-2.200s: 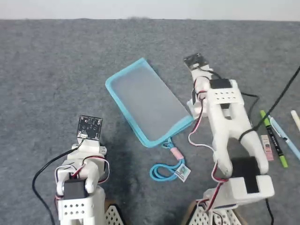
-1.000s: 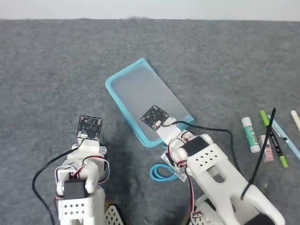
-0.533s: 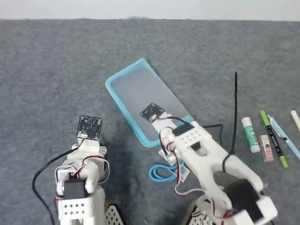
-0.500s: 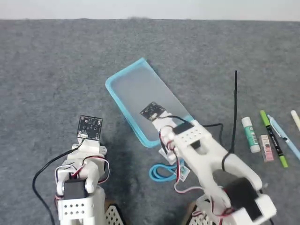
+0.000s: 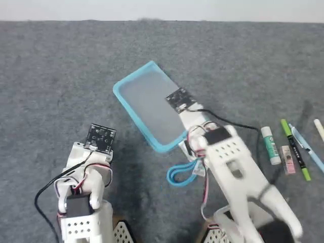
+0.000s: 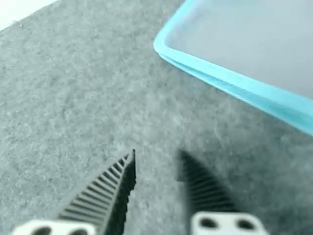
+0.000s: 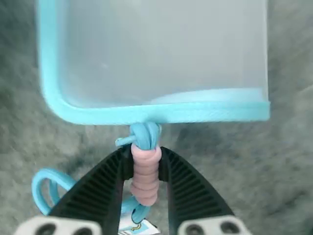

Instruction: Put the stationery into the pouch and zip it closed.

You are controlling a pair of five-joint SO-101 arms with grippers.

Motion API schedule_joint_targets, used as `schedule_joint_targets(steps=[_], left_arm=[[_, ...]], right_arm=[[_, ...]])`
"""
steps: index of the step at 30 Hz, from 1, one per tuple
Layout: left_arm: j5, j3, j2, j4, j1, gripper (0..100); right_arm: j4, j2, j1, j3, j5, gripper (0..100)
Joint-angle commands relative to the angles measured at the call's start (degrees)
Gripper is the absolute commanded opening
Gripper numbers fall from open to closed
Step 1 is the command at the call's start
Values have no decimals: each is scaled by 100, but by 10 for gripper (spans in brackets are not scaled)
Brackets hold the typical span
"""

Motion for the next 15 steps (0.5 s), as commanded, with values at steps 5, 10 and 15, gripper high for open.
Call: schedule_joint_targets(steps=[5, 10, 15], left_arm=[[545, -655, 79, -114, 571, 209], [519, -1007, 79, 53, 1653, 284], [-325, -1481, 70, 527, 2585, 325]], right_arm=[[400, -1297, 31, -290, 299, 6], [1393, -884, 31, -1837, 352, 6], [2149, -22, 22, -3358, 325, 6]])
